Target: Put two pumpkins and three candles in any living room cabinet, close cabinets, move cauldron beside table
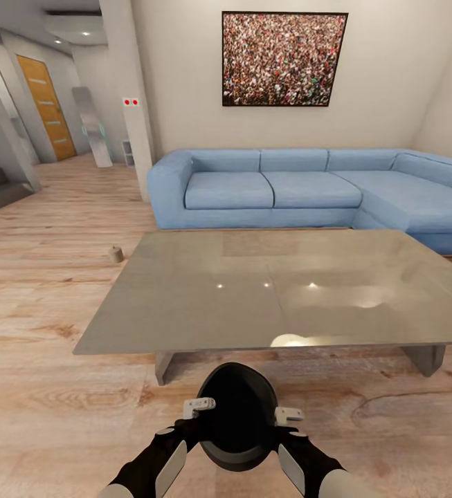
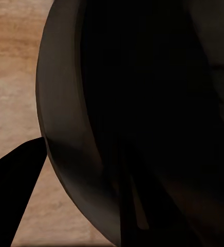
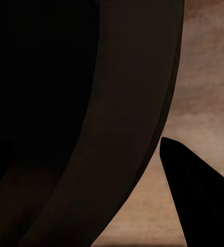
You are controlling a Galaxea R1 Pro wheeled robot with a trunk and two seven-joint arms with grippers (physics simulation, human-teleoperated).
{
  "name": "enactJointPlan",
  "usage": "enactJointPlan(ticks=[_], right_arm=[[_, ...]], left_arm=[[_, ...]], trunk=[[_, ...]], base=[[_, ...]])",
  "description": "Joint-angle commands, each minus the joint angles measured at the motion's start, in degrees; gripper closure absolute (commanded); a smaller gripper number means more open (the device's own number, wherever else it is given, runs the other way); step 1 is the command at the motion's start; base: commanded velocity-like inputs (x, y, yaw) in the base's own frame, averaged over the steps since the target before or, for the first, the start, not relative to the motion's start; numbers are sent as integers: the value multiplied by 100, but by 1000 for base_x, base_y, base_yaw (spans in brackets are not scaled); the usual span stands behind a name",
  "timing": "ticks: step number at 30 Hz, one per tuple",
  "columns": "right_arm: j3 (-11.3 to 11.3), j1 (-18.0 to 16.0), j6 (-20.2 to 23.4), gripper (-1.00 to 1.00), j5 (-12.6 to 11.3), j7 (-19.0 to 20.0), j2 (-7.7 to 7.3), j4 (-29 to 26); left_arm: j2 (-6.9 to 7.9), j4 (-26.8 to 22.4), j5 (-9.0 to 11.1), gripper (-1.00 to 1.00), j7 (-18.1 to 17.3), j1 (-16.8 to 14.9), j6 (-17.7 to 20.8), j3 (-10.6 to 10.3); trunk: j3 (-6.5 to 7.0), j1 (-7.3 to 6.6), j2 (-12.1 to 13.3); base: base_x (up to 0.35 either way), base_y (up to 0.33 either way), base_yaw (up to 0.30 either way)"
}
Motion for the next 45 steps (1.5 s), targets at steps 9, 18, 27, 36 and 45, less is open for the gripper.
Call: enactJointPlan(ticks=[9, 18, 27, 36, 45], right_arm=[[9, -5, 30, 100, -113, 208, -22, -233], [10, -5, 30, 100, -113, 208, -22, -235], [13, -5, 30, 100, -113, 208, -22, -234], [10, -5, 30, 100, -113, 208, -22, -233], [7, -5, 35, 100, -113, 208, -22, -233]], left_arm=[[91, -18, 139, 100, 12, -3, 21, -78], [91, -18, 139, 100, 12, -2, 21, -74], [91, -18, 139, 100, 12, -2, 21, -75], [91, -18, 139, 100, 12, -2, 21, -72], [91, -18, 139, 100, 12, -2, 21, -72]], trunk=[[-137, 13, -11], [-137, 13, -11], [-137, 13, -11], [-137, 13, -11], [-137, 13, -11]], base=[[0, 0, 0], [0, 0, 0], [39, 0, 0], [3, 0, 0], [0, 0, 0]])
